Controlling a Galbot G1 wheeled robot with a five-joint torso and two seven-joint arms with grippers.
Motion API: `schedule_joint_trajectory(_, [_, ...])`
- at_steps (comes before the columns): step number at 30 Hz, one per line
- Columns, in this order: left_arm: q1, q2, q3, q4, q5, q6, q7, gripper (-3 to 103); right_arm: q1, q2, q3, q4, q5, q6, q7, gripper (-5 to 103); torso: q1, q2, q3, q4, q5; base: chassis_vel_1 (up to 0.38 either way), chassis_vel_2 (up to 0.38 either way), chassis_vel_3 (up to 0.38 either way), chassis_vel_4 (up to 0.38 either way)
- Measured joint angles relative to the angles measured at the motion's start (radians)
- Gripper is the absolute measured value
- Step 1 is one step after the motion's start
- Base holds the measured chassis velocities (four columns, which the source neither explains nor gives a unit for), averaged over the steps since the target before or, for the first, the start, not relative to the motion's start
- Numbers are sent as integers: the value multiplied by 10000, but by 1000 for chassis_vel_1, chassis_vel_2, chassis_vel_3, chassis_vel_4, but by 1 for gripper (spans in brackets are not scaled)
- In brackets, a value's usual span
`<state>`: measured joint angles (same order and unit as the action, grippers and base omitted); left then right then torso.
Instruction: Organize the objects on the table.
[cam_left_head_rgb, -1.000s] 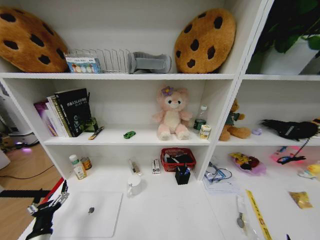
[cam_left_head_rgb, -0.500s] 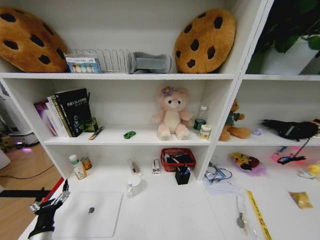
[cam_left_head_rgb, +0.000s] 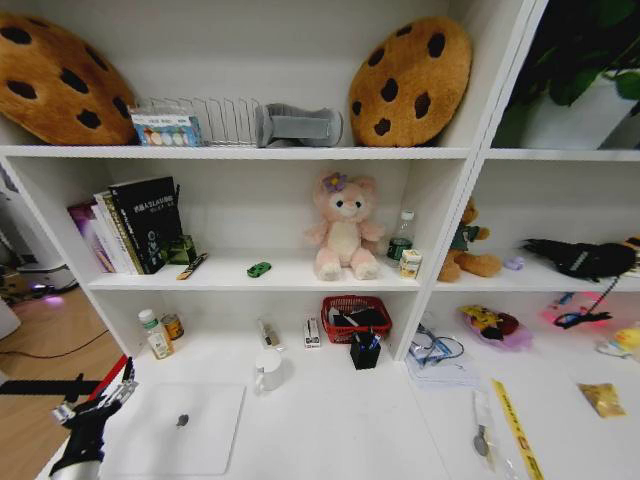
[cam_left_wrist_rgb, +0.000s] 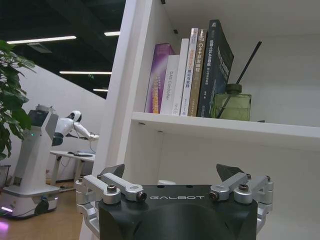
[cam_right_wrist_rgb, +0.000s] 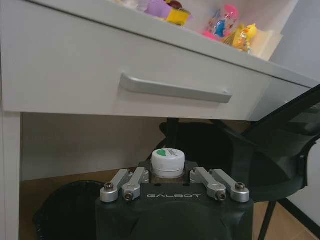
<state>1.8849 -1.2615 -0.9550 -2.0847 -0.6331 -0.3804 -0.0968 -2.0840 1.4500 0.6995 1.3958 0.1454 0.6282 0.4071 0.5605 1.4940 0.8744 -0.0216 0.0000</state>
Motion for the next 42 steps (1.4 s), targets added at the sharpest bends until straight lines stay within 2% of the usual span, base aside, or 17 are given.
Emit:
schedule_joint_trajectory(5, [24, -144, 35, -306, 253, 273, -188, 100, 914, -296, -238, -1013, 36, 3, -118, 30, 0, 0, 1, 2, 3, 0, 0, 0, 0])
schedule_joint_trajectory(11, [70, -179, 187, -1016, 385, 720, -371, 100, 2344, -1068, -517, -2552, 366, -161, -387, 30, 0, -1, 1, 3, 1, 0, 0, 0, 0])
schedule_joint_trajectory(23, [272, -377, 502, -1378, 878, 811, -342, 100, 4623, -2044, -1247, -4894, 570, -269, -1257, 30, 1, -1, 2, 2, 2, 0, 0, 0, 0])
schedule_joint_trajectory(29, [426, -385, 349, -1534, 877, 801, -350, 100, 5602, -2219, -1471, -5639, 489, -141, -1480, 30, 1, -1, 1, 1, 0, 0, 0, 0, 0])
schedule_joint_trajectory(31, [470, -383, 311, -1587, 871, 791, -350, 100, 5850, -2217, -1490, -5745, 408, -116, -1534, 27, 1, -2, 1, 5, 1, 0, 0, 0, 0])
schedule_joint_trajectory(33, [492, -381, 276, -1667, 859, 785, -358, 100, 5951, -2175, -1490, -5734, 273, -133, -1560, 30, 1, -2, 1, 10, 0, 0, 0, 0, 0])
schedule_joint_trajectory(34, [494, -397, 248, -1714, 836, 781, -378, 100, 5804, -2143, -1496, -5667, 164, -136, -1645, 41, 1, -1, 0, 3, 0, 0, 0, 0, 0])
schedule_joint_trajectory(35, [494, -397, 248, -1714, 836, 781, -378, 100, 5804, -2143, -1496, -5667, 164, -136, -1645, 41, 1, -1, 0, 3, 0, 0, 0, 0, 0])
schedule_joint_trajectory(38, [539, -535, 225, -1688, 826, 721, -361, 100, 5399, -1990, -1447, -5865, -201, 187, -1878, 57, 1, -1, 0, -5, 1, 0, 0, 0, 0])
schedule_joint_trajectory(40, [551, -579, 227, -1648, 831, 689, -345, 100, 5228, -1906, -1377, -5899, -241, 309, -1929, 57, 0, -1, 0, -1, 1, 0, 0, 0, 0])
schedule_joint_trajectory(41, [549, -607, 239, -1611, 835, 670, -328, 100, 5063, -1828, -1302, -5880, -286, 457, -1973, 62, 0, 0, -1, 2, -3, 0, 0, 0, 0])
schedule_joint_trajectory(42, [549, -607, 239, -1611, 835, 670, -328, 100, 5063, -1828, -1302, -5880, -286, 457, -1973, 62, 0, 0, -1, 2, -3, 0, 0, 0, 0])
